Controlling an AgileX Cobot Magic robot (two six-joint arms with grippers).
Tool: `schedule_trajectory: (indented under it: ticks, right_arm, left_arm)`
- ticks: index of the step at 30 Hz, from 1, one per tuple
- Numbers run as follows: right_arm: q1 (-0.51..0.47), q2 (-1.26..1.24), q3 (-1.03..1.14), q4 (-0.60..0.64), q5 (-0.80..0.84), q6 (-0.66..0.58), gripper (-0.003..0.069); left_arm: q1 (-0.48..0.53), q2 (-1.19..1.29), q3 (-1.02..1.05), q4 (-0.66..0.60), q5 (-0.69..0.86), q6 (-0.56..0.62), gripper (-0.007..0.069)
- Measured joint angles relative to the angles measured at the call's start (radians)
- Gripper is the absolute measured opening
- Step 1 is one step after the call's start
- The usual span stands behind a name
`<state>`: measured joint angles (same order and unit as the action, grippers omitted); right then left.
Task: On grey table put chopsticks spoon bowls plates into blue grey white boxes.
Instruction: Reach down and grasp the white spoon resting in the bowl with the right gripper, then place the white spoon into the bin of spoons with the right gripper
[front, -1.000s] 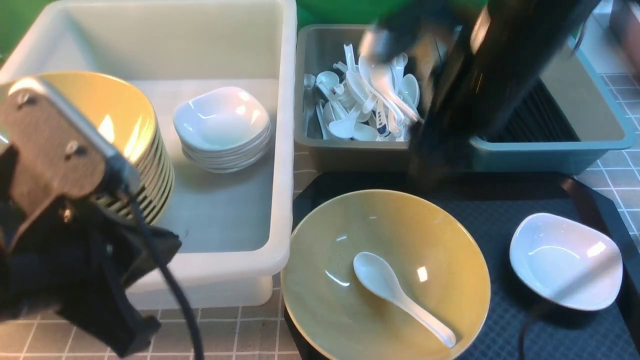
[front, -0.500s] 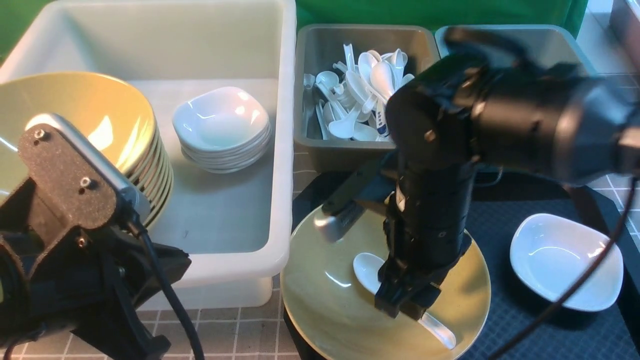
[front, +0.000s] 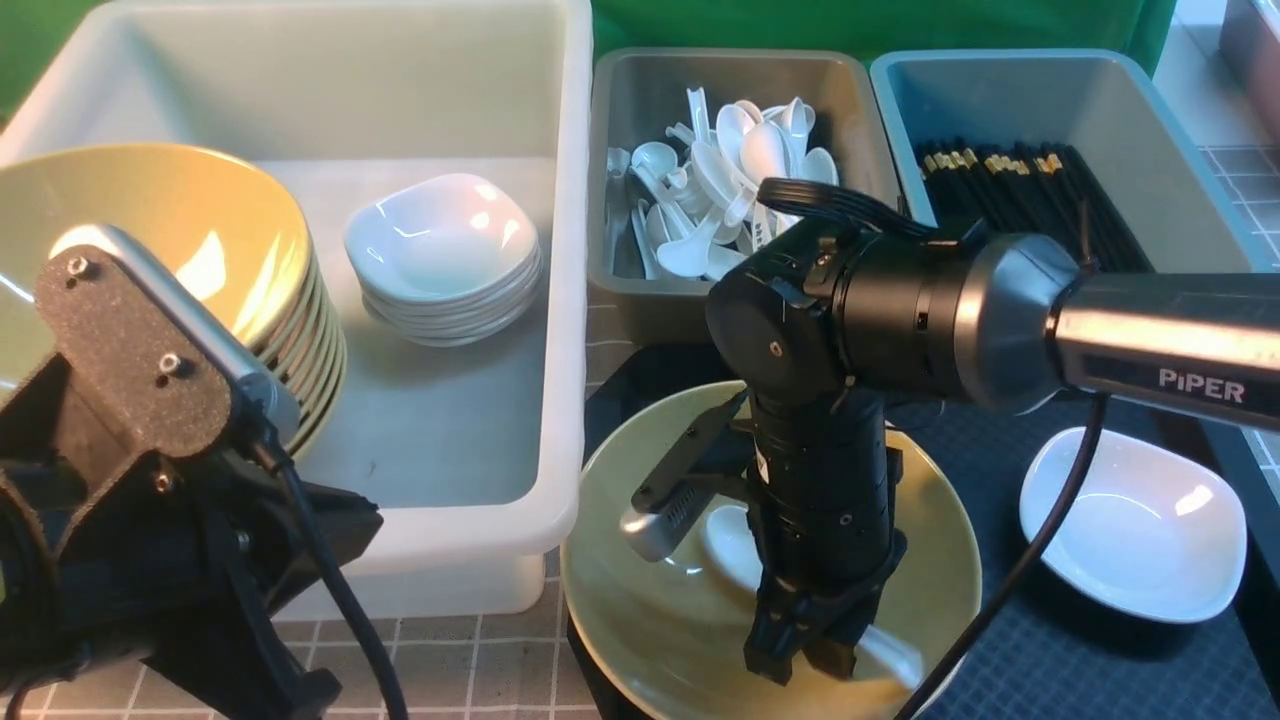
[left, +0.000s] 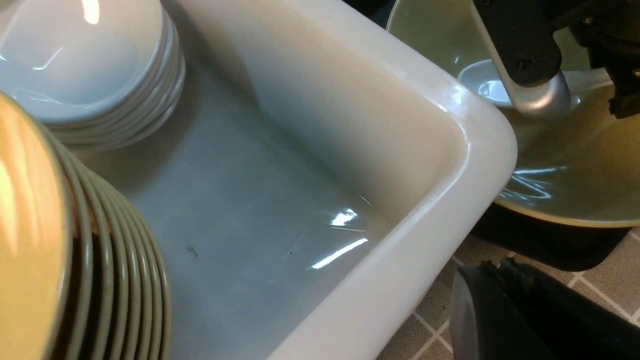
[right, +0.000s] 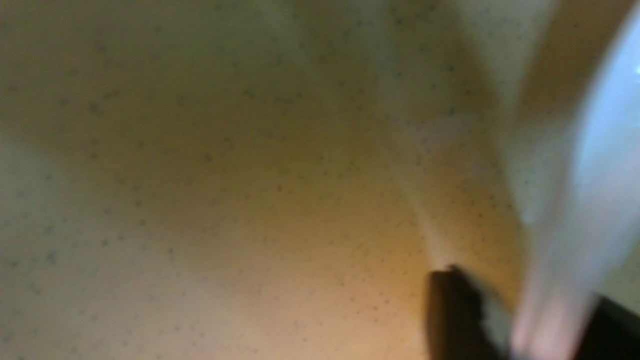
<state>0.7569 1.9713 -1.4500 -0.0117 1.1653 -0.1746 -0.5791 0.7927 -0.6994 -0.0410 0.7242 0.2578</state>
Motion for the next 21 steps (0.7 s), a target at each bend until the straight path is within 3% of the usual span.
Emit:
schedule_trajectory:
  ticks: [2, 6, 13, 17, 18, 21]
  right_arm:
    - [0.000, -0.005, -0.022, -0.008, 0.000, -0.010, 0.0092]
    - [-0.004, -0.043, -0.110, -0.081, 0.001, -0.013, 0.0095]
    - [-0.117, -0.086, -0.394, -0.162, -0.049, 0.008, 0.0095]
    - [-0.197, -0.065, -0.471, -0.176, -0.275, 0.081, 0.0095]
    - [-0.223, -0.034, -0.480, -0.176, -0.422, 0.124, 0.0095]
    - [-0.266, 0.050, -0.481, -0.176, -0.620, 0.190, 0.0095]
  left_arm:
    - [0.000, 0.000, 0.000, -0.003, -0.003, 0.000, -0.0011]
    - [0.000, 0.022, -0.012, -0.004, -0.008, -0.002, -0.0011]
    - [0.000, 0.230, -0.274, 0.025, 0.109, 0.013, -0.0011]
    - [0.000, 0.372, -0.432, 0.031, 0.140, 0.070, -0.0011]
    - [0.000, 0.425, -0.469, 0.022, 0.139, 0.090, -0.0011]
    - [0.000, 0.501, -0.490, 0.012, 0.135, 0.115, -0.0011]
